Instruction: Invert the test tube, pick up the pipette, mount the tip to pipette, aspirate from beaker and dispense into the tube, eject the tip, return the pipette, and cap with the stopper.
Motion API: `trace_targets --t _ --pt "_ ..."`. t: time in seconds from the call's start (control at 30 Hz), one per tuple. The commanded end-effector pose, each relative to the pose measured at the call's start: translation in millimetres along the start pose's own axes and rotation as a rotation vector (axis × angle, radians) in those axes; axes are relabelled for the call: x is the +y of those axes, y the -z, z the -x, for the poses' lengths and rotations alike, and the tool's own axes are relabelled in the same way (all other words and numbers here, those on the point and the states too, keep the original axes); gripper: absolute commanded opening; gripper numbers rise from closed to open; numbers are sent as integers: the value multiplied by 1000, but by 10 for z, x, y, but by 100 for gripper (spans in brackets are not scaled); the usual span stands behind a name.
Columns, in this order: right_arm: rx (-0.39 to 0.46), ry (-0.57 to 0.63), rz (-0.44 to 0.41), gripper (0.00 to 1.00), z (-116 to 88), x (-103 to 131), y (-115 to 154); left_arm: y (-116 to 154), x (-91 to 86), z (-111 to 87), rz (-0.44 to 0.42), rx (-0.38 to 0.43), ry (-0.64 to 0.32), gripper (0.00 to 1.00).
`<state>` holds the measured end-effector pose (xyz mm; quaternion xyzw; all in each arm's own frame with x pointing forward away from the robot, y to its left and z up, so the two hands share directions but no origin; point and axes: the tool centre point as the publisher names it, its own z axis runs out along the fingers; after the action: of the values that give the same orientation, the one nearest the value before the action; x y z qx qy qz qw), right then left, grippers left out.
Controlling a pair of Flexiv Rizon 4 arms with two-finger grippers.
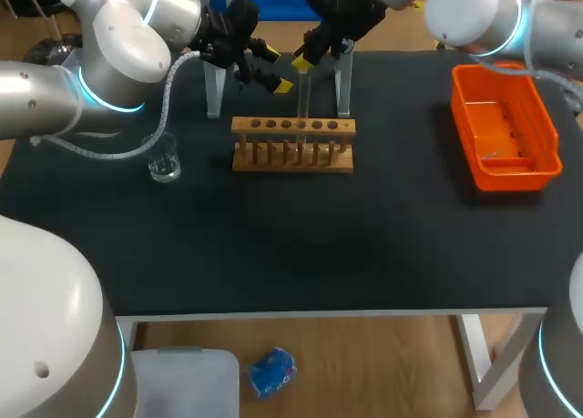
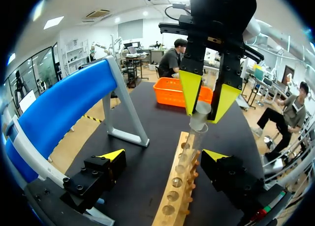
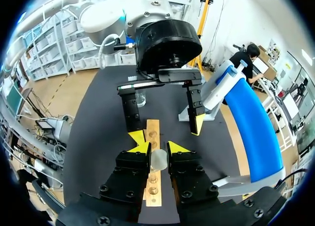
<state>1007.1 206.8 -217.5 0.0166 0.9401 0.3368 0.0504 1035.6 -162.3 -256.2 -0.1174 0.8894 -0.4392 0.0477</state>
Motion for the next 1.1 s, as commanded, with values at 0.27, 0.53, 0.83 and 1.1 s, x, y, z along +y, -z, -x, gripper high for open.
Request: trace_targets --t 0.27,0.53,0.83,1.1 --pt "6 -15 -3 0 -47 -52 -10 3 -8 13 5 5 1 100" --pt "14 -20 -11 0 -59 -66 -49 3 -8 13 5 5 1 100" --pt "15 -20 -32 0 -73 -97 -70 3 -8 13 5 5 1 100" --pt "13 -23 -40 0 -74 -136 -106 3 -8 13 5 5 1 100"
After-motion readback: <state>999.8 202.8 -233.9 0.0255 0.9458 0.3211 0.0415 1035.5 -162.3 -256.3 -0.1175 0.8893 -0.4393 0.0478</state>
